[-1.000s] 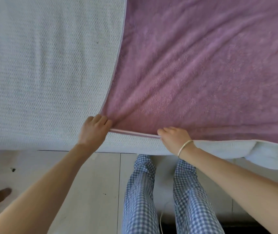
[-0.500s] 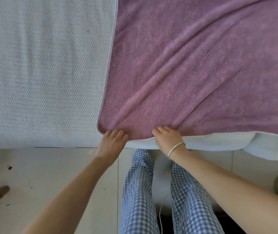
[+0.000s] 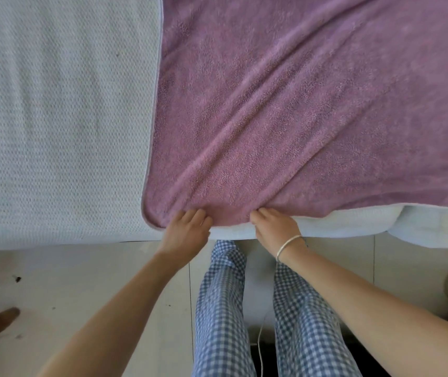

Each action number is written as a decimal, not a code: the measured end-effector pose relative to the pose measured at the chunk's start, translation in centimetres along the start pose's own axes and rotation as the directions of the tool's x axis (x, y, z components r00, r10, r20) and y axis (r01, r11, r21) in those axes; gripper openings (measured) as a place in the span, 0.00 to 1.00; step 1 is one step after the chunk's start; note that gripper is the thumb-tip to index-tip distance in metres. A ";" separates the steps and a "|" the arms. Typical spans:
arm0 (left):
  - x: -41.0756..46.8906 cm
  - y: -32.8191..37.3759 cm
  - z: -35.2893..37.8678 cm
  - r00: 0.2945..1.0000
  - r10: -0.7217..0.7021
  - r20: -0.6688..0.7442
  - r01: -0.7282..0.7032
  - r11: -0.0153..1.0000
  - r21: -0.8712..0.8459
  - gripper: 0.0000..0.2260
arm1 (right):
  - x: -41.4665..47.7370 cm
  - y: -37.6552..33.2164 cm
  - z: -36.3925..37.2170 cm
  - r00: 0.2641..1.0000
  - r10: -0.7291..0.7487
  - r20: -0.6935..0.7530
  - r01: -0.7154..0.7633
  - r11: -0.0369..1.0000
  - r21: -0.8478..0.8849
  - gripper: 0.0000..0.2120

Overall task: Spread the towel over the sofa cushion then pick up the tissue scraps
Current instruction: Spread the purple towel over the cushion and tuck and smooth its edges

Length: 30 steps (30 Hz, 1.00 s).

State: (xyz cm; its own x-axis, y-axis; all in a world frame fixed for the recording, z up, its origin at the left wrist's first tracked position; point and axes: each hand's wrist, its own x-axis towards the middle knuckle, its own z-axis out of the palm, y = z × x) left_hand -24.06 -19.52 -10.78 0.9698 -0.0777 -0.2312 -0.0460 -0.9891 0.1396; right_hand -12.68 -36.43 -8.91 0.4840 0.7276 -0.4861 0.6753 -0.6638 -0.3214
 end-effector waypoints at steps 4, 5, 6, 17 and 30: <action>4.0 3.2 -0.4 1.000 0.023 -0.008 -0.024 1.000 -0.014 0.03 | -0.6 3.8 -1.5 0.996 0.005 -0.087 -0.026 0.969 -0.244 0.19; 4.8 4.0 -0.5 1.000 0.031 -0.001 -0.031 0.999 -0.027 0.03 | -0.9 4.9 -1.8 0.995 0.009 -0.100 -0.037 0.958 -0.286 0.20; 5.6 4.7 -0.7 0.999 0.037 0.003 -0.037 0.999 -0.030 0.09 | -1.2 6.1 -1.9 0.992 0.003 -0.123 -0.044 0.944 -0.328 0.20; 13.9 14.7 -1.2 0.992 0.125 -0.029 -0.124 0.992 0.031 0.28 | -6.8 20.3 -3.8 0.953 0.165 -0.255 -0.262 0.872 -0.413 0.22; 21.3 22.1 -1.2 0.985 0.174 -0.002 -0.173 0.982 0.074 0.11 | -6.9 28.1 -3.0 0.915 -0.158 -0.372 -0.007 0.914 -0.405 0.04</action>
State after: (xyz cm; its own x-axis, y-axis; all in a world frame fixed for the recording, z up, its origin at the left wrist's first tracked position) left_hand -4.14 -42.88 -11.49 0.9475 -0.2480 -0.2018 -0.2306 -0.9673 0.1061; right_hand 4.61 -59.57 -12.16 0.5434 0.8345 -0.0917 0.8393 -0.5422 0.0392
